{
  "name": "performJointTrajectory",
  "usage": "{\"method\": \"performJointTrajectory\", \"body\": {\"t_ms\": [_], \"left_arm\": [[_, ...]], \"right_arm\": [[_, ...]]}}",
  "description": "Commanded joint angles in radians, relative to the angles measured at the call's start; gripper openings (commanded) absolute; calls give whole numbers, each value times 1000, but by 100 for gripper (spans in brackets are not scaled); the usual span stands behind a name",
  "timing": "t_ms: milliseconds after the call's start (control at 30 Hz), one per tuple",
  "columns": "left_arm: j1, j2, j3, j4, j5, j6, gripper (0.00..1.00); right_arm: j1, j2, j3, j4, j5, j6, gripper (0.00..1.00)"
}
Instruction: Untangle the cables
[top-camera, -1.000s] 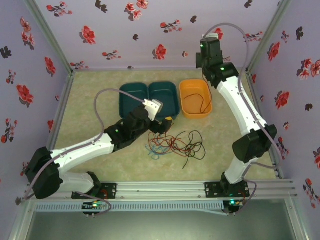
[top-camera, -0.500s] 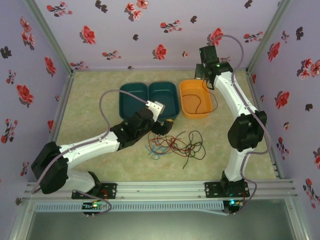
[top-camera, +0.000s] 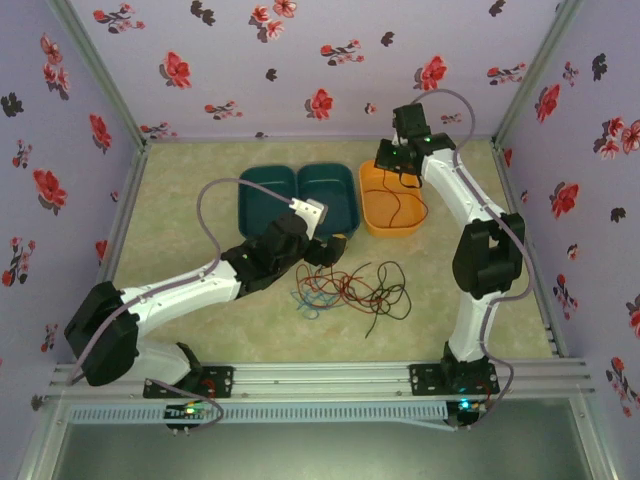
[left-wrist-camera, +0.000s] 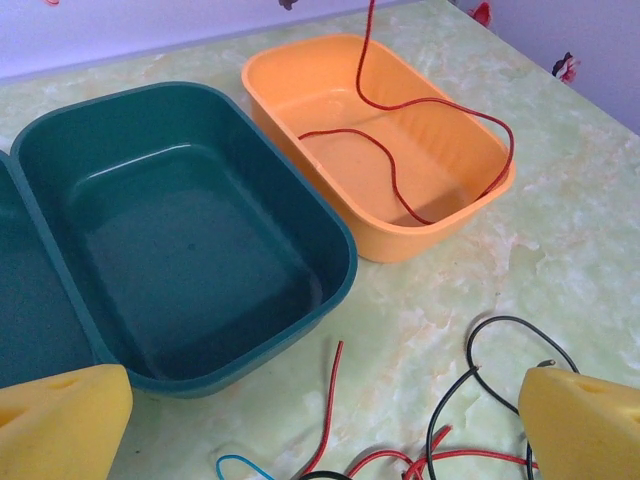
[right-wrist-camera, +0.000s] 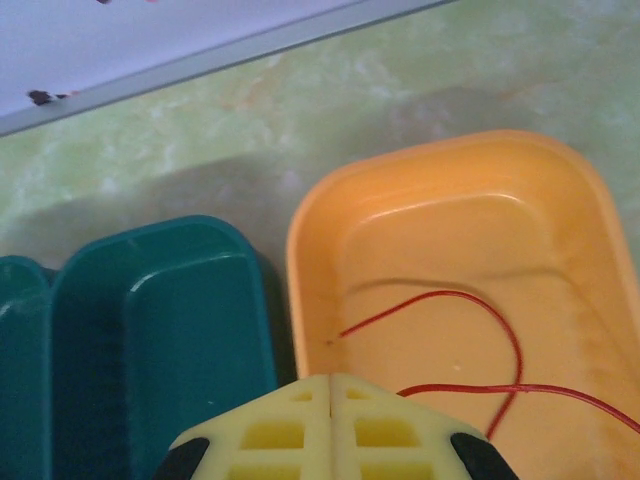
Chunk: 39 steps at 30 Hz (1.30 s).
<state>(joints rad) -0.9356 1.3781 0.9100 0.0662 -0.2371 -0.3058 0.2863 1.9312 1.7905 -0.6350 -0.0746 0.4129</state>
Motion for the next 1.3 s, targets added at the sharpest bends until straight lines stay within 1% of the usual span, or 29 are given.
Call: {"method": "performJointTrajectory", "body": {"t_ms": [0, 267, 433, 667, 800, 1067, 1267], "left_arm": [[8, 9, 7, 13, -34, -24, 100], [10, 2, -3, 15, -36, -23, 100], [12, 1, -2, 15, -36, -23, 100], [14, 13, 31, -18, -39, -16, 100], [16, 10, 35, -20, -42, -22, 100], [22, 4, 32, -24, -48, -37, 100], [28, 4, 30, -26, -53, -44, 100]], "right_arm": [[15, 43, 32, 52, -75, 30, 0], [37, 116, 129, 74, -113, 30, 0], [24, 125, 142, 65, -98, 20, 0], [-22, 64, 38, 95, -42, 22, 0], [-43, 64, -17, 108, -23, 27, 0], [-49, 68, -82, 109, 62, 18, 0], [-49, 83, -121, 113, 75, 15, 0]]}}
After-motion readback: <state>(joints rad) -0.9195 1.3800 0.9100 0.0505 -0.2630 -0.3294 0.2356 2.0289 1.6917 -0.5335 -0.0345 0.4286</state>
